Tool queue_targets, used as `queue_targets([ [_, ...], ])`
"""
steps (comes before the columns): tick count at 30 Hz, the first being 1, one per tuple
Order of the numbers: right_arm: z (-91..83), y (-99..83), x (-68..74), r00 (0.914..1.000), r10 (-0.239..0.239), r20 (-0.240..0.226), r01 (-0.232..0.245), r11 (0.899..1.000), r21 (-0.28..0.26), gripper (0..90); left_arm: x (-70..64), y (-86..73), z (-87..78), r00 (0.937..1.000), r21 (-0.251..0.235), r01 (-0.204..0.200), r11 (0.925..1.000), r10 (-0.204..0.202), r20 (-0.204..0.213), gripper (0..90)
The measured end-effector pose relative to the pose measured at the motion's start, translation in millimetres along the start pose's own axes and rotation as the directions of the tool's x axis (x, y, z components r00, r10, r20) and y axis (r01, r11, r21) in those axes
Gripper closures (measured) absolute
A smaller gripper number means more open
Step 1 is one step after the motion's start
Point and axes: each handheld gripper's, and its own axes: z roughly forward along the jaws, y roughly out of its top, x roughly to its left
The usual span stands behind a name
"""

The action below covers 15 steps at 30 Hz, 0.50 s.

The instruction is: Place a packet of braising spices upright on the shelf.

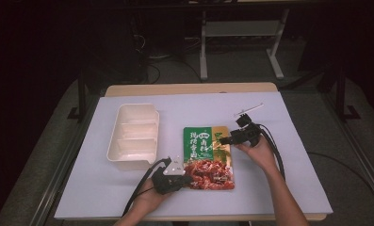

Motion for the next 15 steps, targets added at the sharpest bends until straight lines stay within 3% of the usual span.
queue_targets([
  [7, -0.2, 0.2, 3.4, 0.9998, -0.017, -0.006, 0.017, 1.000, 0.002, 43.0, 0.0, 0.0, 0.0, 1.0000, 0.000, 0.001, 1.0000, -0.001, 0.000, 89.7],
  [11, -8.3, -0.7, 5.5, 0.9995, -0.013, -0.030, 0.012, 0.999, -0.036, 50.0, -0.2, 0.0, 0.1, 1.0000, -0.001, 0.002, 1.0000, -0.002, -0.001, 89.7],
  [15, -13.5, 0.4, 13.2, 0.9983, -0.051, -0.027, 0.050, 0.997, -0.055, 55.3, -0.2, -0.6, -0.1, 1.0000, -0.003, 0.003, 1.0000, -0.003, -0.002, 89.7],
])
